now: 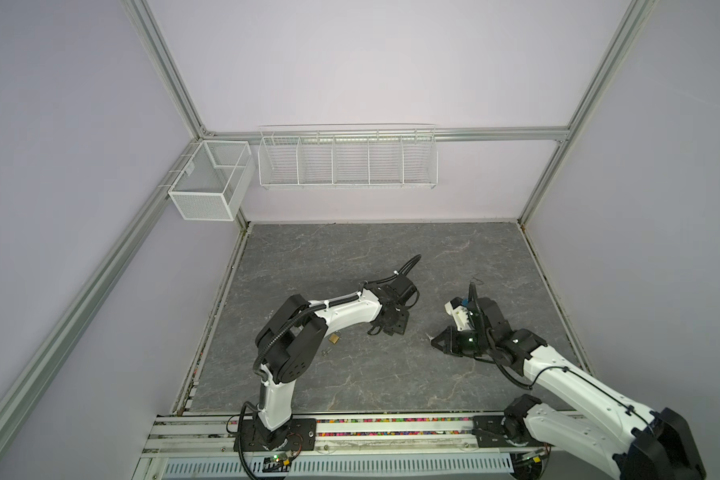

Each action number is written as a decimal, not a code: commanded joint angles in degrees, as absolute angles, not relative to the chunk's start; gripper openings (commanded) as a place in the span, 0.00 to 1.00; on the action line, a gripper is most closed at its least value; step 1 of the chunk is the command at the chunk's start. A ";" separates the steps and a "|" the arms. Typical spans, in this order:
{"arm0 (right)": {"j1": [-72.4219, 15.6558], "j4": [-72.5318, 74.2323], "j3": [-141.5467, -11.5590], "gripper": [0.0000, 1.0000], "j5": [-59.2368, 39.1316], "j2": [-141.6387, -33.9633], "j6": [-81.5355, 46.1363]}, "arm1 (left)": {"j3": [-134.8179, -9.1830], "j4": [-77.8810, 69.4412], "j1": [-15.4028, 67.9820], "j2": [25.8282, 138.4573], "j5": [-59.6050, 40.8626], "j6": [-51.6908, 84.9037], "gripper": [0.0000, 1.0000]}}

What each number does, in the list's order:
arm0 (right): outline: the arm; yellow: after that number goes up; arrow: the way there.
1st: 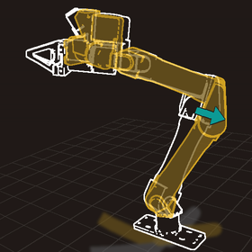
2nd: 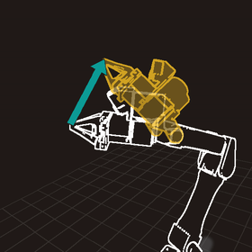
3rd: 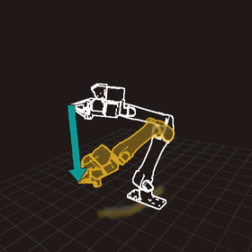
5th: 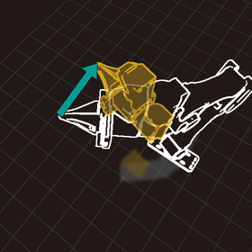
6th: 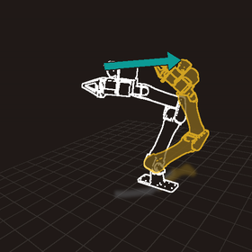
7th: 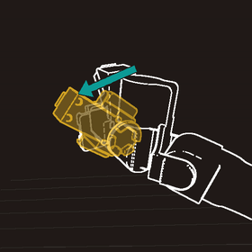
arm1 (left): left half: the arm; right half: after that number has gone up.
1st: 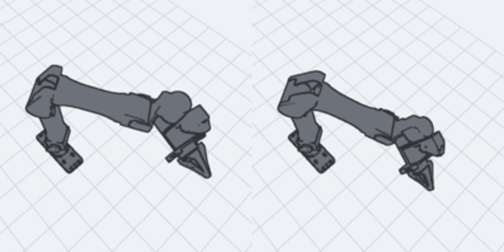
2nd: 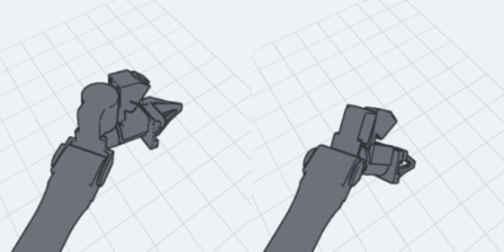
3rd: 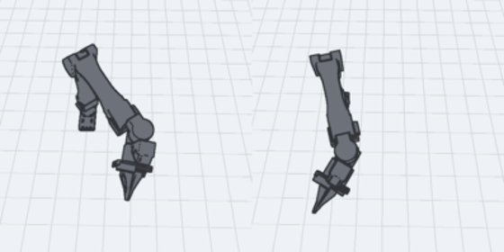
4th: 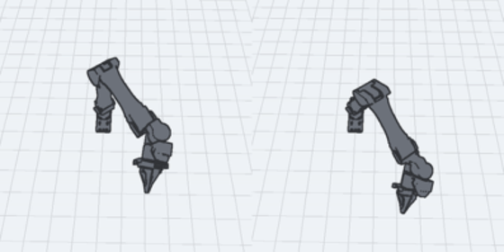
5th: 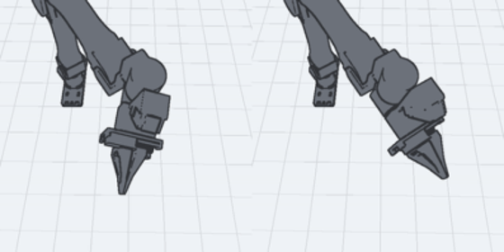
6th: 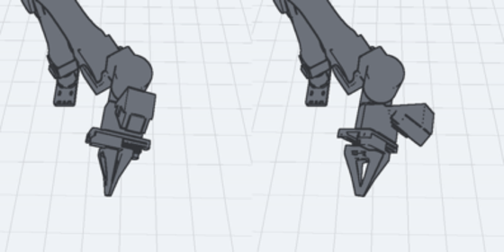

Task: Unlock with the key
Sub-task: 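Lower the left gripper over the black padlock while the right gripper holds still, then close the left gripper on the black padlock body and lift it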

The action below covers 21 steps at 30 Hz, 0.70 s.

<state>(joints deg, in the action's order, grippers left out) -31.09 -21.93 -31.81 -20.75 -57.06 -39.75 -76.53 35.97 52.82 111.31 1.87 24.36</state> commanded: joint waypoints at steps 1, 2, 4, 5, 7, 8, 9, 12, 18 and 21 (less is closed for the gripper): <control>-30.74 -22.73 -31.12 0.06 -20.30 -57.90 -40.50 | -79.26 40.45 53.95 112.58 3.42 24.73 0.60; -30.76 -22.42 -30.94 0.06 -20.39 -57.93 -40.57 | -79.62 40.99 54.37 112.83 3.83 24.92 0.59; -30.74 -22.09 -30.76 0.06 -20.51 -57.76 -40.30 | -80.43 42.21 55.22 113.43 4.89 25.60 0.59; -30.76 -22.26 -30.76 0.06 -20.29 -57.68 -40.19 | -80.71 42.72 55.52 113.60 5.34 25.96 0.59; -30.74 -22.44 -30.67 0.06 -19.80 -57.35 -40.19 | -81.43 44.07 56.01 114.27 6.61 26.99 0.58; -30.74 -22.18 -30.38 0.06 -19.86 -57.24 -40.29 | -81.79 44.68 56.07 114.50 7.16 27.41 0.58; -30.74 -21.96 -30.25 0.06 -19.90 -57.20 -40.39 | -81.95 44.97 56.16 114.76 7.50 27.92 0.57; -30.75 -21.97 -30.20 0.06 -19.69 -57.13 -40.19 | -82.54 45.34 56.25 115.49 8.26 29.90 0.57; -30.72 -21.53 -29.86 0.06 -19.44 -55.89 -40.03 | -82.99 44.64 56.78 114.48 10.10 32.47 0.55; -30.76 -21.31 -29.73 0.06 -19.34 -55.70 -40.04 | -84.61 46.51 56.69 115.15 12.64 34.34 0.55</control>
<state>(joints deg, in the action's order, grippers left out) -31.09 -22.00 -31.03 -20.16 -56.45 -39.88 -81.80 43.70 56.34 114.72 9.26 31.73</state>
